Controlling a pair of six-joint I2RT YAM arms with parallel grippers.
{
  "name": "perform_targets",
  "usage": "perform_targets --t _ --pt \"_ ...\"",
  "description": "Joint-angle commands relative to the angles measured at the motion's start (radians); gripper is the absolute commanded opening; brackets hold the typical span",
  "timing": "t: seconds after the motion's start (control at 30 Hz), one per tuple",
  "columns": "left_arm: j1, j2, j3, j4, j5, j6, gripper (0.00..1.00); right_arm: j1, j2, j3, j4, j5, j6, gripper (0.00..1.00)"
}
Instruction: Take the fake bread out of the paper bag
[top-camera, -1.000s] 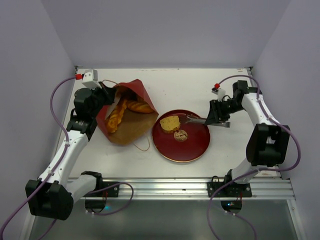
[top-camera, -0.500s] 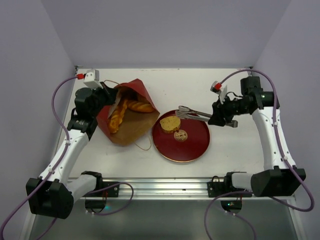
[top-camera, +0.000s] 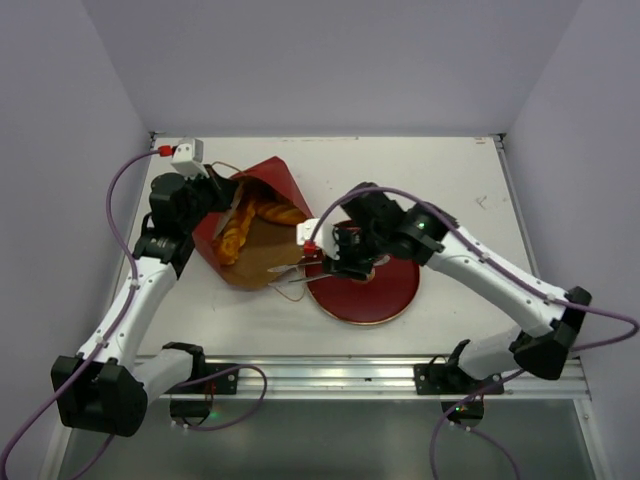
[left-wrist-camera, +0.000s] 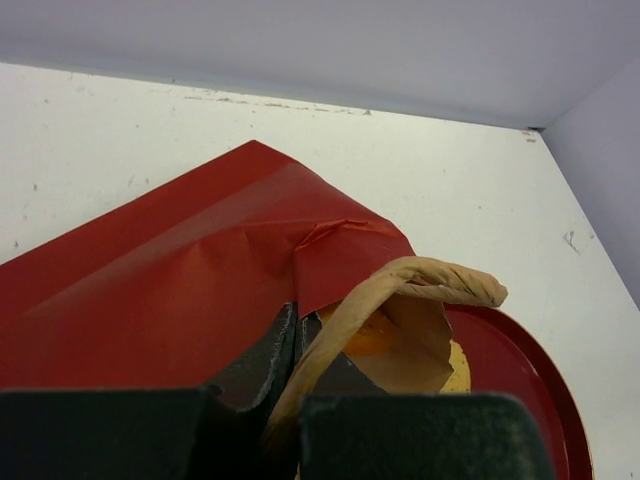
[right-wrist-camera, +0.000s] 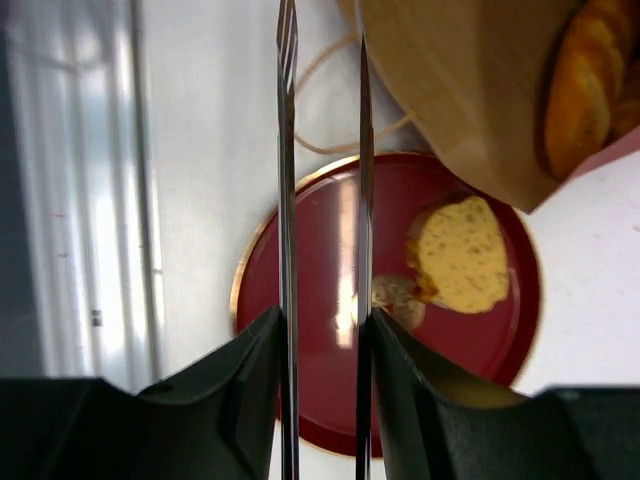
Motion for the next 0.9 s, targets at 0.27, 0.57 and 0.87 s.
perform_targets --t 0.27,0.57,0.87 --pt "-0.001 -0.053 0.027 -0.032 0.031 0.034 0.0 0.122 0.211 0.041 0.482 0.499 -0.194 0.45" --pt "-0.001 -0.059 0.023 -0.031 0.048 0.028 0.0 0.199 0.274 0.012 0.574 0.513 -0.349 0.46" --pt "-0.001 -0.068 0.033 -0.042 0.053 0.04 0.0 0.225 0.28 -0.038 0.581 0.527 -0.423 0.47"
